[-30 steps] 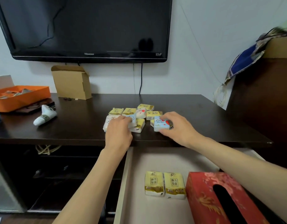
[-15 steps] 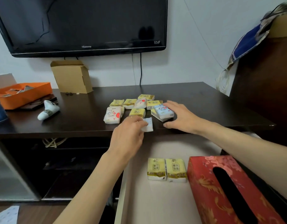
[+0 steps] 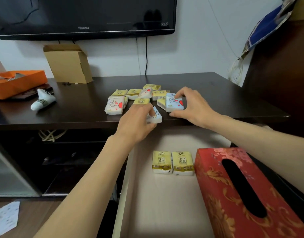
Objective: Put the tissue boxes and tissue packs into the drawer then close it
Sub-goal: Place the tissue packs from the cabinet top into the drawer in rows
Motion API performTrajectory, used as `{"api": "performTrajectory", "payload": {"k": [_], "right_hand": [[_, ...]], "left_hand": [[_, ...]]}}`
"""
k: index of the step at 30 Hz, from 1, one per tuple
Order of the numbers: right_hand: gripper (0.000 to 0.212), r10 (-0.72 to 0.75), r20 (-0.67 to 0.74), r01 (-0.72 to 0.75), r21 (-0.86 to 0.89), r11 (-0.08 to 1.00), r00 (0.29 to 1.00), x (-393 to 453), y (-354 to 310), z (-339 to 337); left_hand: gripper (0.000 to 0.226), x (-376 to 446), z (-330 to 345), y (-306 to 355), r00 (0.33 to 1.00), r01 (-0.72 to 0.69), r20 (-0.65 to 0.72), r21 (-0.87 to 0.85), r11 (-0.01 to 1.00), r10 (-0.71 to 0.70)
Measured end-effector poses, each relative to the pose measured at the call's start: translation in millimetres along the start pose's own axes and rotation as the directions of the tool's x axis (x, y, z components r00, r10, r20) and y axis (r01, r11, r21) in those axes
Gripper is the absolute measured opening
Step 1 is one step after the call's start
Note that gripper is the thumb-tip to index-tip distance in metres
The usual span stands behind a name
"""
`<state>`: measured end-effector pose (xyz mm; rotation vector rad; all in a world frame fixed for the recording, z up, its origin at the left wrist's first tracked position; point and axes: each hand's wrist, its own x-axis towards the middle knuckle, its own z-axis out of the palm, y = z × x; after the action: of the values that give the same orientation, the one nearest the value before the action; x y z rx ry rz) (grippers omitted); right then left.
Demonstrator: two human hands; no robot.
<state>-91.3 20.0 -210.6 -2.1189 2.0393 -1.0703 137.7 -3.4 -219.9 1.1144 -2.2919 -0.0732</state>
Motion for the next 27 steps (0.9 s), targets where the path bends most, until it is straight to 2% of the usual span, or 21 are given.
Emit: {"api": "performTrajectory", "payload": {"k": [3, 6, 9, 12, 14, 17, 20, 22, 24, 27], "right_hand": [[0.060, -0.017, -0.137, 0.028, 0.080, 0.996, 0.990, -20.7, -8.9, -3.7], [0.056, -0.021, -0.115, 0.033, 0.105, 0.994, 0.993, -53.3, -18.3, -11.1], [0.046, -0.031, 0.038, 0.027, 0.115, 0.993, 0.999, -91.3, -22.1, -19.0], [0.043, -0.017, 0.259, -0.013, 0.116, 0.993, 0.966, -122.7, -25.8, -24.9], [0.044, -0.026, 0.370, -0.002, 0.074, 0.997, 0.928, -137.9, -30.1, -25.9], [0.043, -0.142, 0.469, 0.221, -0.117, 0.968, 0.871, -148.8, -33.8, -21.3], [0.048, -0.142, 0.527, 0.281, -0.193, 0.940, 0.838, -149.2, -38.1, -20.4], [0.052, -0.109, 0.561, 0.298, -0.256, 0.920, 0.820, -148.2, -40.1, -17.7], [0.055, -0.067, 0.608, 0.319, -0.316, 0.894, 0.791, -148.6, -42.9, -14.1], [0.063, -0.004, 0.673, 0.360, -0.390, 0.848, 0.739, -148.6, -47.2, -10.3]], "left_hand": [[0.031, -3.7, -4.9, 5.4, 0.999, -0.038, 0.001, 0.009, 0.999, 0.038], [0.038, -12.6, -16.8, 15.8, 0.997, -0.033, 0.062, -0.094, 0.995, 0.039], [0.043, -34.6, -25.6, 22.7, 0.970, 0.006, 0.241, -0.147, 0.989, 0.029], [0.039, -68.4, -25.9, 21.6, 0.908, 0.029, 0.417, -0.118, 0.993, 0.023], [0.030, -86.1, -23.4, 21.8, 0.900, -0.041, 0.434, -0.025, 0.999, 0.048], [0.013, -101.8, -18.8, 29.9, 0.907, -0.129, 0.410, 0.064, 0.990, 0.092], [0.009, -114.7, -12.0, 34.7, 0.875, -0.192, 0.467, 0.092, 0.977, 0.128], [0.016, -116.9, -11.6, 31.8, 0.866, -0.254, 0.469, 0.116, 0.960, 0.173], [0.031, -115.2, -12.6, 27.8, 0.885, -0.276, 0.430, 0.178, 0.945, 0.177], [0.062, -114.2, -10.2, 25.3, 0.873, -0.266, 0.483, 0.356, 0.896, 0.067]]}}
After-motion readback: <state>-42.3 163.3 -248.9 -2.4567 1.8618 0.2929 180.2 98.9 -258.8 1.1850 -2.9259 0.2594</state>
